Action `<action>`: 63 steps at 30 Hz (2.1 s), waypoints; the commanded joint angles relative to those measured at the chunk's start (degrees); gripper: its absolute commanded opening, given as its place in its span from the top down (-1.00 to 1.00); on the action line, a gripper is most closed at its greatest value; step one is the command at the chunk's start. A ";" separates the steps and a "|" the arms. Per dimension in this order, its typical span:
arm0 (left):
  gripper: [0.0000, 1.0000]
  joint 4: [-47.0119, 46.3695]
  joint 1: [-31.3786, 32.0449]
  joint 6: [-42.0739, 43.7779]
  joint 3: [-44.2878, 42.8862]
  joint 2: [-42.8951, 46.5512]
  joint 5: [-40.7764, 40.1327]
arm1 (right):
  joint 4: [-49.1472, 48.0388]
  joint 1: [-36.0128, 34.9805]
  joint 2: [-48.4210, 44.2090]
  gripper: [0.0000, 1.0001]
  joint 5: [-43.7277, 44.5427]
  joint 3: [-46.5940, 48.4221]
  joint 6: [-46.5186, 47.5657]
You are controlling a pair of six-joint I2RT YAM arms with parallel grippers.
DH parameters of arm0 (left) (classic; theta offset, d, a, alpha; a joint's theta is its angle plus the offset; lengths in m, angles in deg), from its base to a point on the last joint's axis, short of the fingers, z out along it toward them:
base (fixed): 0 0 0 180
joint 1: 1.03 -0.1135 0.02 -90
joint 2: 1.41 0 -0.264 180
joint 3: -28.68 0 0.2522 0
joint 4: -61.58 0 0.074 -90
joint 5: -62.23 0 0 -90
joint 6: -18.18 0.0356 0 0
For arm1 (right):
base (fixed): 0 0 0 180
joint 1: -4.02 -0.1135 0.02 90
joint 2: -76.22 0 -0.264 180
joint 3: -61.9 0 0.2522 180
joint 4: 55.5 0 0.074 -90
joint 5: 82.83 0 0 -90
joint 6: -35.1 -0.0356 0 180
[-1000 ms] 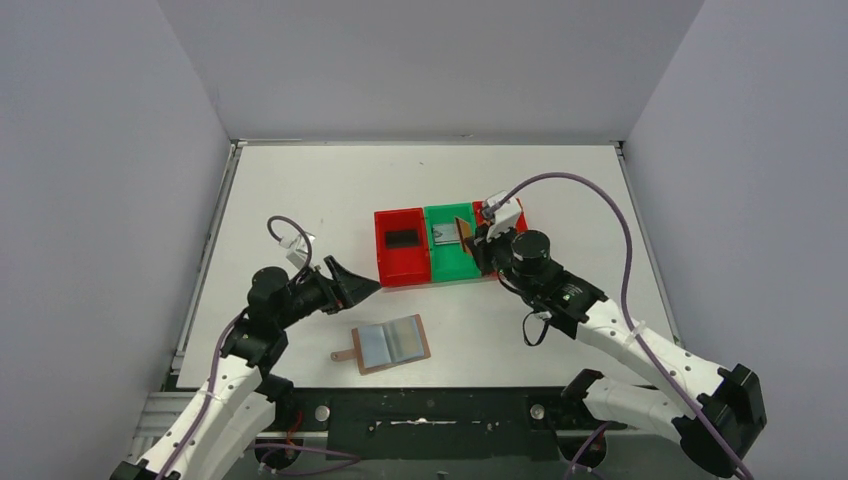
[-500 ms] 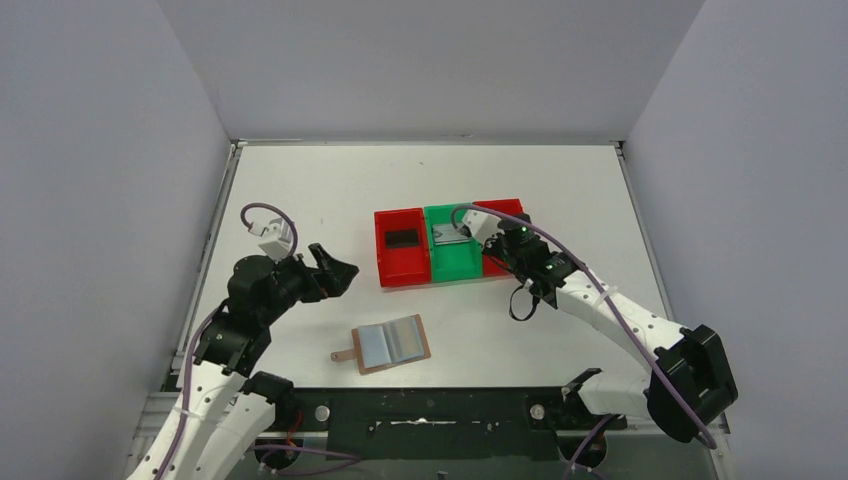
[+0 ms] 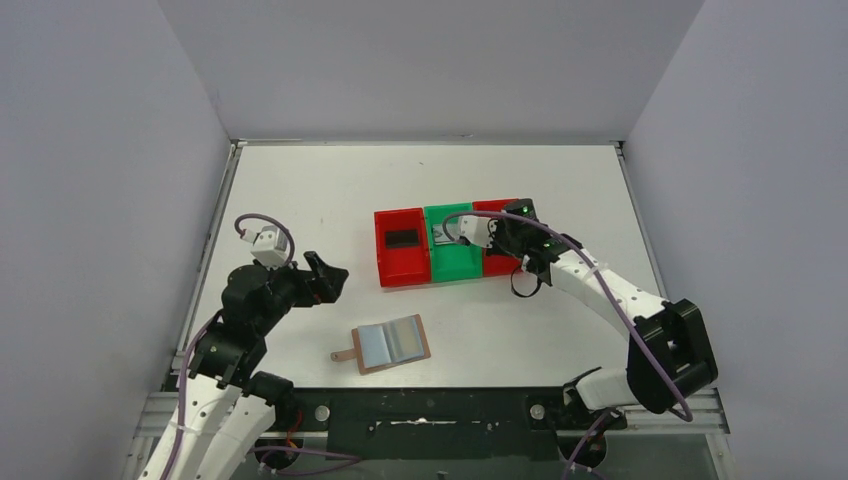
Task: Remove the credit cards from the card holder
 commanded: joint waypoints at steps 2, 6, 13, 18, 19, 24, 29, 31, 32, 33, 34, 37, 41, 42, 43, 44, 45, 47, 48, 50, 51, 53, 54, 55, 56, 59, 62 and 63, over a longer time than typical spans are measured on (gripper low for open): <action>-0.82 -2.68 -0.77 1.81 -0.24 0.80 -0.05 | -2.08 1.21 2.74 1.00 -0.73 3.05 6.39; -0.82 -2.80 -0.92 1.81 -0.07 1.14 -0.02 | -3.13 1.77 5.63 1.00 -1.18 4.50 8.14; -0.82 -2.77 -1.66 1.97 0.12 1.12 -0.73 | -4.93 2.60 12.12 1.00 -1.18 7.91 9.59; -0.82 -2.57 -1.68 1.81 0.28 2.25 -1.36 | -7.53 4.30 15.98 1.00 -2.47 8.16 11.88; -0.82 -2.61 -1.69 1.81 0.33 2.35 -1.32 | -8.85 4.57 16.60 1.00 -2.61 8.03 12.17; -0.82 -2.75 -1.71 1.81 0.34 2.00 -1.15 | -12.86 4.84 19.49 1.00 -2.89 8.54 13.51; -0.82 -2.75 -1.75 1.83 0.46 1.65 -1.30 | -13.19 4.89 22.59 0.98 -2.90 10.77 13.78; -0.82 -2.71 -1.73 1.82 0.46 1.50 -1.40 | -13.04 4.95 23.78 0.96 -2.86 11.70 13.67; -0.82 -2.67 -1.73 1.81 0.46 1.49 -1.41 | -13.45 4.99 24.36 0.95 -2.72 12.01 13.67; -0.82 -2.66 -1.75 1.81 0.46 1.42 -1.43 | -13.27 5.00 24.87 0.89 -2.61 12.41 13.71; -0.82 -2.66 -1.70 1.81 0.45 1.30 -1.42 | -12.97 4.98 25.49 0.85 -2.54 12.76 13.78; -0.82 -2.75 -1.70 1.81 0.55 1.06 -1.43 | -12.51 5.08 26.52 0.81 -2.75 13.44 13.68; -0.82 -2.75 -1.69 1.84 0.55 0.80 -1.46 | -11.68 5.53 26.67 0.80 -3.25 13.47 13.24; -0.82 -2.75 -1.74 1.82 0.60 0.73 -1.49 | -11.63 5.70 26.65 0.79 -3.48 13.36 13.11; -0.82 -2.75 -1.75 1.81 0.57 0.65 -1.49 | -11.57 5.92 26.64 0.79 -3.54 13.20 13.00; -0.82 -2.76 -1.73 1.81 0.63 0.68 -1.46 | -11.35 6.00 26.65 0.76 -3.62 13.12 12.93; -0.82 -2.71 -1.69 1.83 0.64 0.55 -1.45 | -10.93 6.08 26.64 0.74 -3.63 13.08 12.85; -0.82 -2.75 -1.76 1.83 0.64 0.52 -1.49 | -10.16 6.17 26.42 0.71 -4.28 12.94 12.52; -0.82 -2.75 -1.76 1.82 0.60 0.56 -1.50 | -9.99 6.20 26.26 0.68 -4.70 12.84 12.27; -0.82 -2.75 -1.74 1.82 0.64 0.44 -1.46 | -9.93 6.40 25.97 0.55 -5.50 12.66 11.73; -0.82 -2.75 -1.75 1.81 0.67 0.38 -1.49 | -9.70 6.53 25.87 0.52 -5.53 12.69 11.71; -0.82 -2.75 -1.74 1.82 0.68 0.32 -1.58 | -8.71 6.68 25.60 0.51 -5.62 13.01 11.39; -0.82 -2.75 -1.73 1.81 0.71 0.27 -1.55 | -8.24 6.76 25.40 0.50 -6.06 13.07 11.03; -0.82 -2.75 -1.75 1.81 0.70 0.22 -1.53 | -7.95 6.86 25.00 0.49 -6.55 13.15 10.57; -0.82 -2.74 -1.74 1.81 0.72 0.17 -1.49 | -7.64 6.95 24.63 0.46 -7.11 13.15 10.17; -0.82 -2.75 -1.72 1.84 0.73 0.10 -1.57 | -6.54 7.17 23.14 0.42 -8.03 13.17 9.09; -0.82 -2.75 -1.72 1.81 0.74 -0.07 -1.55 | -6.61 7.24 21.76 0.40 -8.74 12.81 7.75; -0.82 -2.75 -1.72 1.84 0.78 -0.14 -1.51 | -6.35 7.31 21.38 0.38 -9.13 12.77 7.47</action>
